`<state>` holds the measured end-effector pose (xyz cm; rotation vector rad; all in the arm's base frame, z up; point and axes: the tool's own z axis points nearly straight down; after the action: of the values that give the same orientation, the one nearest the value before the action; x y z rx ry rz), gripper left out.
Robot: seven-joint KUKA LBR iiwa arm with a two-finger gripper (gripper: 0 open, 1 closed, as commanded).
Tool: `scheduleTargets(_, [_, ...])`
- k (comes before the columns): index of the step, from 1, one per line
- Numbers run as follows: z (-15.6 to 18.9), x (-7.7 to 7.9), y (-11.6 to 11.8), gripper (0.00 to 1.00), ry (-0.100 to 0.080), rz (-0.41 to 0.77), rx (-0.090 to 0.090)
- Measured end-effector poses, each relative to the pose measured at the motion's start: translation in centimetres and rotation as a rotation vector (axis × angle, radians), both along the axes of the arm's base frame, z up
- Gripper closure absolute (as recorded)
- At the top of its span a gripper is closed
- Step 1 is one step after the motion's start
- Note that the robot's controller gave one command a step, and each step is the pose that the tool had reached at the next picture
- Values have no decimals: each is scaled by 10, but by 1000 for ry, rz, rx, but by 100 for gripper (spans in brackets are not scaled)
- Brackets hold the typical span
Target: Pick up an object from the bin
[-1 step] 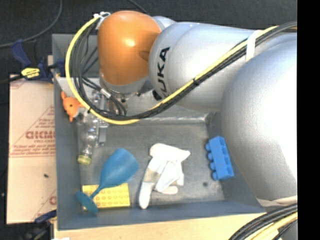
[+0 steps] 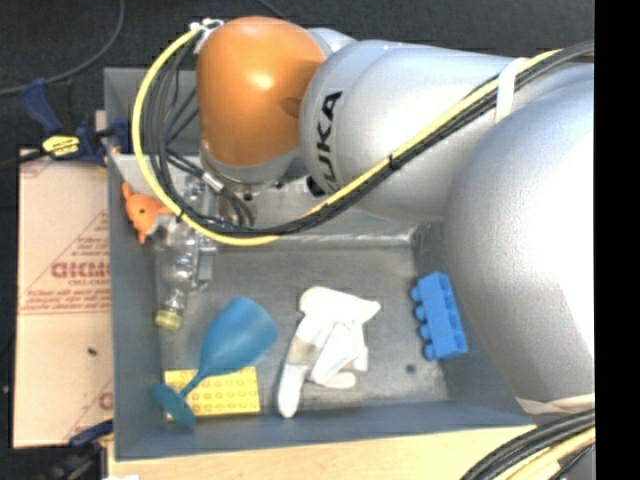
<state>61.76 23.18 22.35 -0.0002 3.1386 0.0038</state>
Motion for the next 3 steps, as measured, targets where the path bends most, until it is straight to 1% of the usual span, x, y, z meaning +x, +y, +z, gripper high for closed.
scheduleTargets(1, [-78, 5, -2, 0, -2, 61, -1])
scheduleTargets(2, [-132, -10, -18, 0, -2, -86, 2])
scheduleTargets(3, [-137, -12, -22, 0, 1, -75, 1])
